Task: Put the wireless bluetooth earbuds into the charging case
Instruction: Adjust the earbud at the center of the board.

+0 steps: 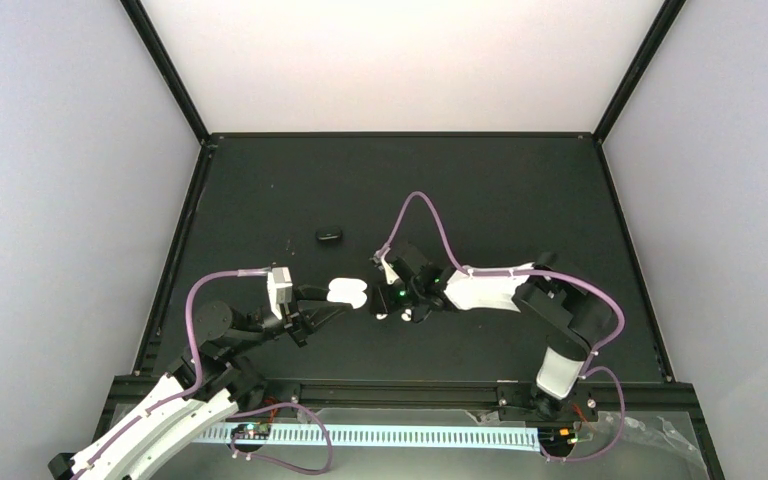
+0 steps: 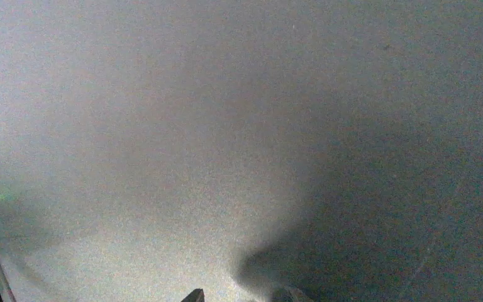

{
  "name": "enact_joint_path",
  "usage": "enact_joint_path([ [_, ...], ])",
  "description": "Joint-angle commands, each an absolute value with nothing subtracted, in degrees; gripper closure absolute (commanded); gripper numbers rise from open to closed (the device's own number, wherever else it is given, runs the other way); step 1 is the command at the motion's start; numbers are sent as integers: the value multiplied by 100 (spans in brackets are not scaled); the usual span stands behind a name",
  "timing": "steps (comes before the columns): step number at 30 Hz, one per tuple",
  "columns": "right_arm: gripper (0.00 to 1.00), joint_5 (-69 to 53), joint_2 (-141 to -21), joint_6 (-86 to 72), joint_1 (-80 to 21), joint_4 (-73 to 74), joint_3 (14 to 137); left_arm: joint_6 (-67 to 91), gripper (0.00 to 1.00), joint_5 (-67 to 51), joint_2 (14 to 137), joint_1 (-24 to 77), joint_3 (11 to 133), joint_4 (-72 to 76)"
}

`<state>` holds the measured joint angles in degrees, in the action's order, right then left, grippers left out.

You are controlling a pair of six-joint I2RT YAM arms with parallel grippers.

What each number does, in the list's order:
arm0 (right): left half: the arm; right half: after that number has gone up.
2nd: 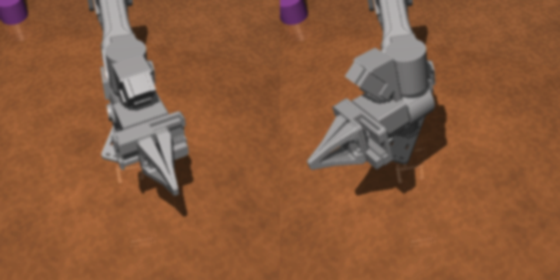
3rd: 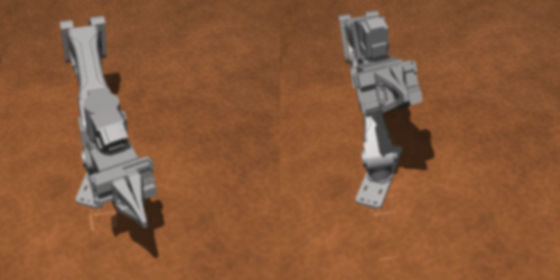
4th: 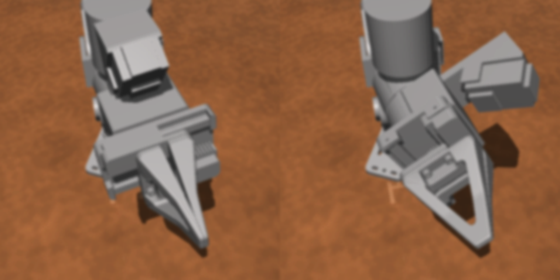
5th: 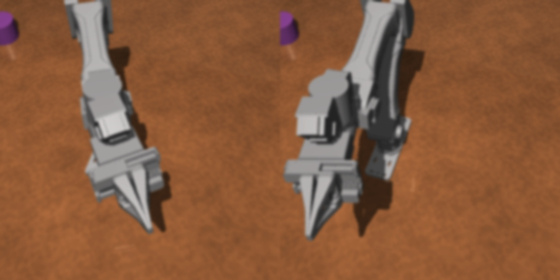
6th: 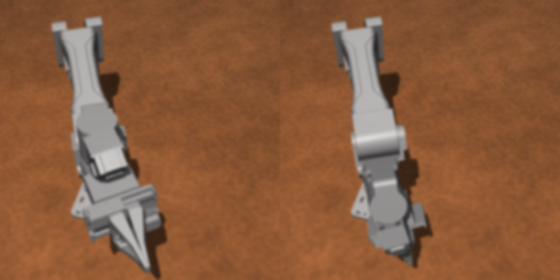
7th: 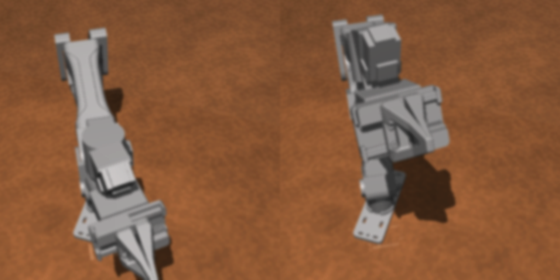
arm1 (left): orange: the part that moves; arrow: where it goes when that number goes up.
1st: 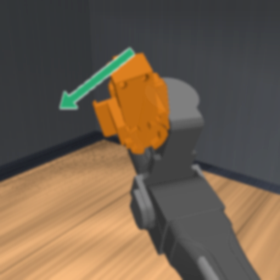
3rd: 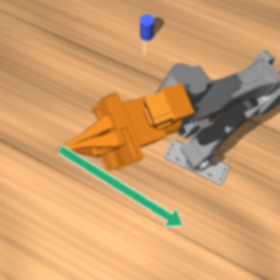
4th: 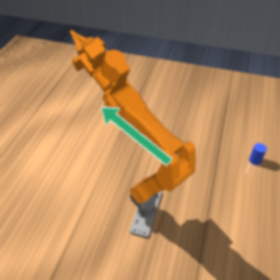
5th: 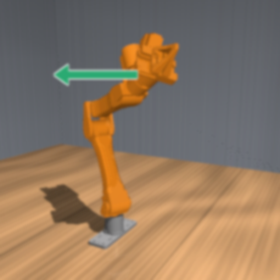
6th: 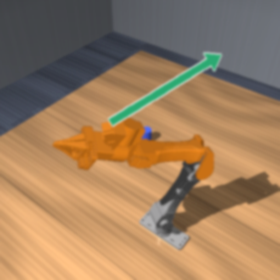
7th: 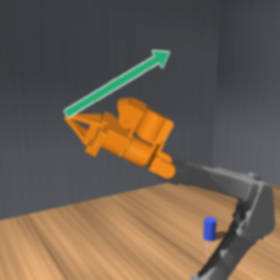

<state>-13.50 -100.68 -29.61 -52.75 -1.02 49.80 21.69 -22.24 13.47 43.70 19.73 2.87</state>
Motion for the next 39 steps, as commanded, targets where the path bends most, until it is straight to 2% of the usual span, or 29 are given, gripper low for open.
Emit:
enact_joint_path([
  [1,67,-1349,-9818,-2986,-5309,-67,4834,2157,98,-2254,1342,4381,2133,344],
  [15,61,-1053,-8949,-3245,-5309,248,4660,2159,98,-2242,1345,4381,2136,325],
  [26,69,-1178,-8630,-4164,-5305,122,4071,2166,98,-2248,1344,4383,2148,319],
  [39,76,-1316,-9088,-4323,-5309,-1,4134,2171,98,-2280,1344,4384,2162,281],
])
